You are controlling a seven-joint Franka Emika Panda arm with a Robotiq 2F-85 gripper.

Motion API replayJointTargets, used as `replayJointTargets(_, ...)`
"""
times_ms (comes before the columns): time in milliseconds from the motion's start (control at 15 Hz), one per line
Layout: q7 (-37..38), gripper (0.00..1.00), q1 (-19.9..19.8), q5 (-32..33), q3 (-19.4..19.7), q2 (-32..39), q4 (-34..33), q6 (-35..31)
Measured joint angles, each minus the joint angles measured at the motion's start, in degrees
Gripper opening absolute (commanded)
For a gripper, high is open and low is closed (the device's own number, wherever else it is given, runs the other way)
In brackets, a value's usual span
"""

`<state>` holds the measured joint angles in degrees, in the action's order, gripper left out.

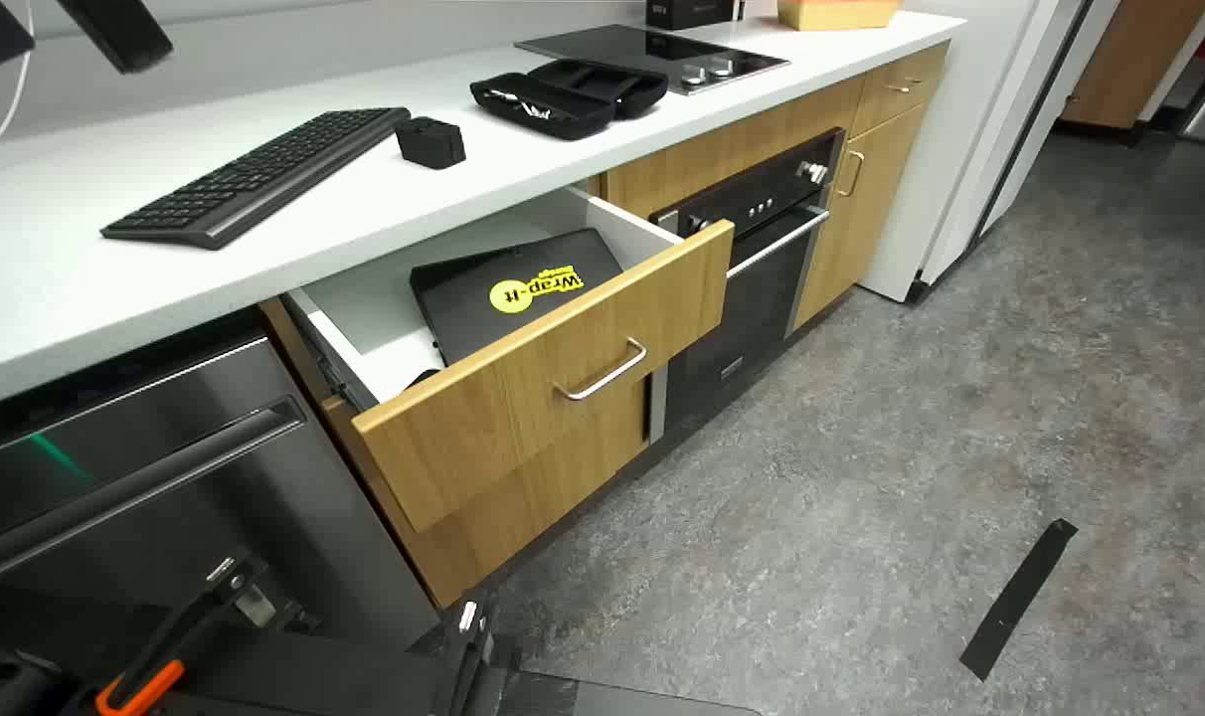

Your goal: Close the drawer

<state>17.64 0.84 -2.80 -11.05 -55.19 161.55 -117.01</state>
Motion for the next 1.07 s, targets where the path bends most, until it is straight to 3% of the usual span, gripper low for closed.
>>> replayJointTargets(267,0.0,1.00,-0.2,0.0,0.7,0.9,-0.6,0.0)
replayJointTargets(400,-0.5,1.00,-1.8,0.6,3.0,2.5,-0.9,-0.4)
replayJointTargets(800,-2.6,1.00,-15.2,5.9,13.6,15.0,-1.2,-13.2)
replayJointTargets(1067,-2.5,1.00,-20.5,6.0,17.5,27.0,-3.2,-22.9)
